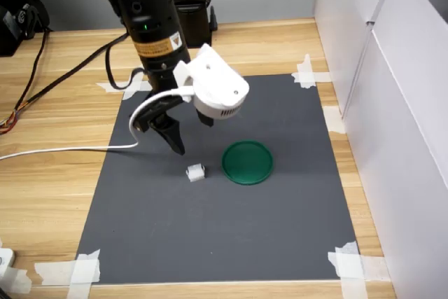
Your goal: Grasp a white terminal and put it in the green lid.
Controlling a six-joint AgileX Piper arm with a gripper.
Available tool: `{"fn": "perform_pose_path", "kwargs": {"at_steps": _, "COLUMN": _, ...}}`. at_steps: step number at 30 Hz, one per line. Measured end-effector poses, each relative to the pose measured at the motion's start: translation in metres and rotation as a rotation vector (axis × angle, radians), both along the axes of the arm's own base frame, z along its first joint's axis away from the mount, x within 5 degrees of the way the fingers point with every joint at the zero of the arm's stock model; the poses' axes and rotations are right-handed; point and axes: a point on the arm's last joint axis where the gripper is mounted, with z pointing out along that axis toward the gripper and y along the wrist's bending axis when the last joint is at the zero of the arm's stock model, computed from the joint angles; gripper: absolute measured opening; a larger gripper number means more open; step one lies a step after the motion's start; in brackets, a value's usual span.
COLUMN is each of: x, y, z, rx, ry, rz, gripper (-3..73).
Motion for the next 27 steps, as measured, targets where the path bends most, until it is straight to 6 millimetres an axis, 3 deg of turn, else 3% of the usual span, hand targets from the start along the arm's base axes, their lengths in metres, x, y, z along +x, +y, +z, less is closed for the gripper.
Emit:
{"fn": "perform_pose_path", "kwargs": {"at_steps": 15, "x": 0.023, "y": -0.001, "z": -0.048, "rx": -0.026, "ry": 0.038, "rz": -0.004, "gripper": 70.2}}
{"fn": "perform_pose_path", "kwargs": {"at_steps": 27, "x": 0.040, "y": 0.002, "z": -0.057, "rx": -0.003, "ry": 0.028, "rz": -0.016, "gripper": 67.7}}
